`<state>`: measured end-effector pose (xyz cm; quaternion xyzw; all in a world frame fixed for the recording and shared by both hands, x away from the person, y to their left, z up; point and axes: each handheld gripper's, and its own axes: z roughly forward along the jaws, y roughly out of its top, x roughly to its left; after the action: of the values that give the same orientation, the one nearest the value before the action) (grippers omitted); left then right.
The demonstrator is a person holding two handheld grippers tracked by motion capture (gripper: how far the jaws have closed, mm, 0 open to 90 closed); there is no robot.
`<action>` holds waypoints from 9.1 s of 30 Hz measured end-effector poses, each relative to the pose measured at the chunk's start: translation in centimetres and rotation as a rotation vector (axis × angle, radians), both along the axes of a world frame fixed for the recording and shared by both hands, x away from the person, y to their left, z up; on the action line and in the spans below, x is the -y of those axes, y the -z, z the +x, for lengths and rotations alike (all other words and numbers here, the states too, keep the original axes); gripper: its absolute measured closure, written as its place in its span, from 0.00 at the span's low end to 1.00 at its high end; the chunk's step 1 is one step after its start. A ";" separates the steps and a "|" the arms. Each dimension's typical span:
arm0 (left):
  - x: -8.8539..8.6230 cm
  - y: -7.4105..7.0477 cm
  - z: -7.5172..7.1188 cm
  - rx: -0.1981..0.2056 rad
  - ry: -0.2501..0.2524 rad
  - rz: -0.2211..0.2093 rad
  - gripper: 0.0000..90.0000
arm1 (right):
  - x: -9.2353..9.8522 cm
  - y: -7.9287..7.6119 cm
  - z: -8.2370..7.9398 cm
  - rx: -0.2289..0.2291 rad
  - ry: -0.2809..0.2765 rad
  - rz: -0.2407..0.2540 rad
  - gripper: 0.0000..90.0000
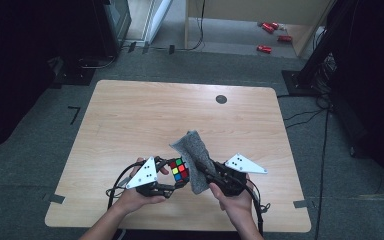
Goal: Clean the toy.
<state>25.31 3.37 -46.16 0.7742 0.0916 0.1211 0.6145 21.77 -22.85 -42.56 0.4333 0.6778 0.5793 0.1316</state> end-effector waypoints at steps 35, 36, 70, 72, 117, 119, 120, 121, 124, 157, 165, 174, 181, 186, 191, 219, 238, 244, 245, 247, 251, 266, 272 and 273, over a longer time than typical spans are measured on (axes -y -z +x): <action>0.6 0.4 0.0 -0.058 0.033 0.022 0.38 | -0.4 0.0 -0.3 0.025 0.025 -0.028 0.78; 0.5 0.3 0.0 -0.054 0.036 0.016 0.38 | -0.3 0.1 -0.3 0.022 0.028 -0.031 0.78; 0.0 0.1 0.3 -0.090 0.021 -0.023 0.38 | -0.6 0.6 -0.3 0.046 0.046 -0.060 0.78; 0.0 0.2 0.4 -0.092 0.019 -0.023 0.38 | -0.5 1.1 0.0 0.023 0.043 -0.061 0.78; -2.6 -0.9 1.4 -0.181 -0.114 -0.281 0.38 | -4.6 3.3 -1.5 0.147 -0.199 -0.221 0.78; -2.6 -1.0 1.4 -0.188 -0.110 -0.287 0.38 | -4.1 3.2 -1.3 0.161 -0.152 -0.206 0.78; -2.6 -1.0 1.4 -0.187 -0.110 -0.286 0.38 | -3.7 3.0 -1.3 0.171 -0.114 -0.196 0.78; -2.5 -1.0 1.4 -0.191 -0.105 -0.286 0.38 | -3.5 2.9 -1.2 0.176 -0.095 -0.188 0.78; -2.3 -0.9 1.4 -0.194 -0.099 -0.284 0.38 | -3.2 2.8 -1.2 0.186 -0.071 -0.180 0.78; -2.4 -0.8 1.6 -0.200 -0.100 -0.264 0.38 | -3.5 3.4 -0.9 0.210 -0.053 -0.217 0.78; -2.1 -0.8 1.5 -0.203 -0.100 -0.250 0.38 | -4.9 3.9 -1.6 0.221 -0.112 -0.257 0.78; -2.7 -0.7 1.9 -0.190 -0.149 -0.213 0.38 | -4.1 4.2 -0.6 0.151 -0.131 -0.314 0.77; -2.8 -0.4 2.3 -0.207 -0.169 -0.191 0.38 | 1.1 4.5 2.0 0.040 0.164 -0.333 0.77; -2.7 0.0 2.7 -0.236 -0.182 -0.164 0.38 | 3.9 5.7 3.3 -0.040 0.282 -0.354 0.77; -2.7 0.2 3.0 -0.258 -0.191 -0.142 0.38 | 4.6 6.9 4.0 -0.091 0.300 -0.386 0.75; -3.0 0.3 3.4 -0.298 -0.201 -0.135 0.38 | 4.8 6.0 4.2 -0.060 0.306 -0.354 0.15; -1.8 0.3 3.2 -0.383 -0.177 -0.116 0.38 | -3.1 4.9 0.5 0.182 -0.021 -0.307 0.16; -0.9 0.3 2.9 -0.436 -0.166 -0.095 0.38 | -4.2 4.9 -0.1 0.229 -0.030 -0.310 0.18; -0.8 0.3 2.9 -0.452 -0.165 -0.093 0.38 | -4.2 4.9 -0.2 0.233 -0.028 -0.306 0.19; -0.5 0.3 2.8 -0.479 -0.164 -0.092 0.38 | -4.4 4.9 -0.3 0.250 -0.026 -0.308 0.20; -0.2 0.4 2.7 -0.509 -0.135 -0.102 0.38 | -4.8 5.0 -0.6 0.276 -0.009 -0.334 0.25; 0.2 0.5 2.7 -0.529 -0.101 -0.098 0.37 | -5.4 5.5 -0.8 0.327 0.038 -0.396 0.38; 0.2 0.4 2.8 -0.535 -0.095 -0.107 0.36 | -5.3 5.4 -0.9 0.320 0.032 -0.390 0.38; 0.1 0.4 2.8 -0.538 -0.095 -0.115 0.36 | -5.3 5.4 -0.8 0.320 0.034 -0.392 0.38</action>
<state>28.16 3.27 -46.53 0.7372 0.2942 -0.0655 0.6047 20.93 -17.59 -47.92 0.3134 0.7404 0.4957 0.3285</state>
